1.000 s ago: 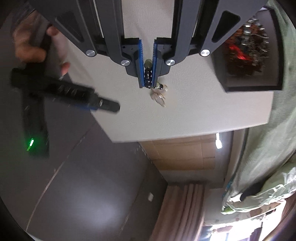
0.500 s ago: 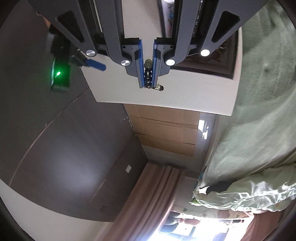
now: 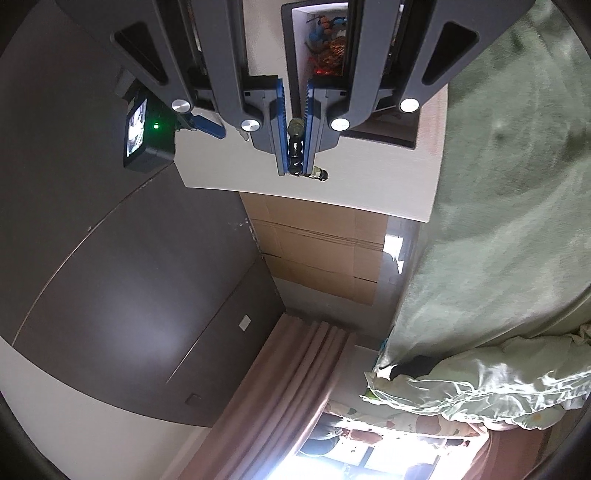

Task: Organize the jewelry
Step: 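Carry the bead bracelet to the box while the right grasps the white butterfly brooch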

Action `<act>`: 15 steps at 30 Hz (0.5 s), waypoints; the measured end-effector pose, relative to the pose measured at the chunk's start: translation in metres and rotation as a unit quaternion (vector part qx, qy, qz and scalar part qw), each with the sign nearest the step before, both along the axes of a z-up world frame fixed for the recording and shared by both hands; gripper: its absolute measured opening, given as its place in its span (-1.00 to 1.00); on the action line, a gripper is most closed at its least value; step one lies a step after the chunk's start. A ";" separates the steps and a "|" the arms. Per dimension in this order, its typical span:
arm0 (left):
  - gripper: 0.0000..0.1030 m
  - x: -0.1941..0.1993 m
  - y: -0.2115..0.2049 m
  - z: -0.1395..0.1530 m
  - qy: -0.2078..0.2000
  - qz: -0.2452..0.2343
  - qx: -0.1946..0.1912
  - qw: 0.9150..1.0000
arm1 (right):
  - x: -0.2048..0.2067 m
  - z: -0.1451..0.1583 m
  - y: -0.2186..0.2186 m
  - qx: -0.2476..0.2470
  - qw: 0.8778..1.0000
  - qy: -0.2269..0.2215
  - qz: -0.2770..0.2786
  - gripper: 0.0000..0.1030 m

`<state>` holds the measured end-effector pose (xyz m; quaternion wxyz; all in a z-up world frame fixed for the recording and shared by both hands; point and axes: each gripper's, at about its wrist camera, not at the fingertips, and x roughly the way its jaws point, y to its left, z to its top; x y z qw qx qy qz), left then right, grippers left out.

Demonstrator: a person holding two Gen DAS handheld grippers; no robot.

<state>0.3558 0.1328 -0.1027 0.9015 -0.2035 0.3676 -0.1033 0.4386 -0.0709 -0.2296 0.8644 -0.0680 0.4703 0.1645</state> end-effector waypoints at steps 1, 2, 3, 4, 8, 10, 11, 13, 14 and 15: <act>-0.89 -0.001 0.000 0.001 0.000 0.001 0.001 1.000 | 0.000 0.001 0.000 0.001 1.000 0.000 0.002 -0.15; -0.89 -0.002 0.001 0.002 0.000 0.003 0.001 1.000 | 0.000 0.001 0.000 0.001 1.000 0.001 0.004 -0.24; -0.89 -0.003 0.002 0.003 -0.001 0.004 0.002 1.000 | 0.000 0.002 -0.001 0.001 1.000 0.004 0.004 -0.24; -0.89 -0.003 0.003 0.004 -0.001 0.005 0.002 1.000 | -0.001 0.002 0.000 -0.001 1.000 0.006 0.004 -0.25; -0.89 -0.008 0.004 0.010 -0.005 0.007 0.004 1.000 | -0.005 0.006 0.002 -0.001 1.000 0.012 0.004 -0.64; -0.89 -0.011 0.004 0.012 -0.007 0.008 0.005 1.000 | -0.008 0.011 0.002 0.000 1.000 0.008 0.007 -0.68; -0.89 -0.012 0.004 0.014 -0.008 0.009 0.006 1.000 | -0.009 0.012 0.001 0.002 1.000 0.010 0.006 -0.68; -0.89 -0.015 0.005 0.016 -0.009 0.009 0.008 1.000 | -0.012 0.015 -0.001 0.004 1.000 0.014 0.000 -0.68; -0.89 -0.017 0.006 0.018 -0.009 0.010 0.009 1.000 | -0.013 0.016 -0.002 0.005 1.000 0.014 -0.002 -0.68; -0.89 -0.018 0.007 0.019 -0.010 0.010 0.009 1.000 | -0.015 0.019 -0.003 0.009 1.000 0.013 -0.005 -0.68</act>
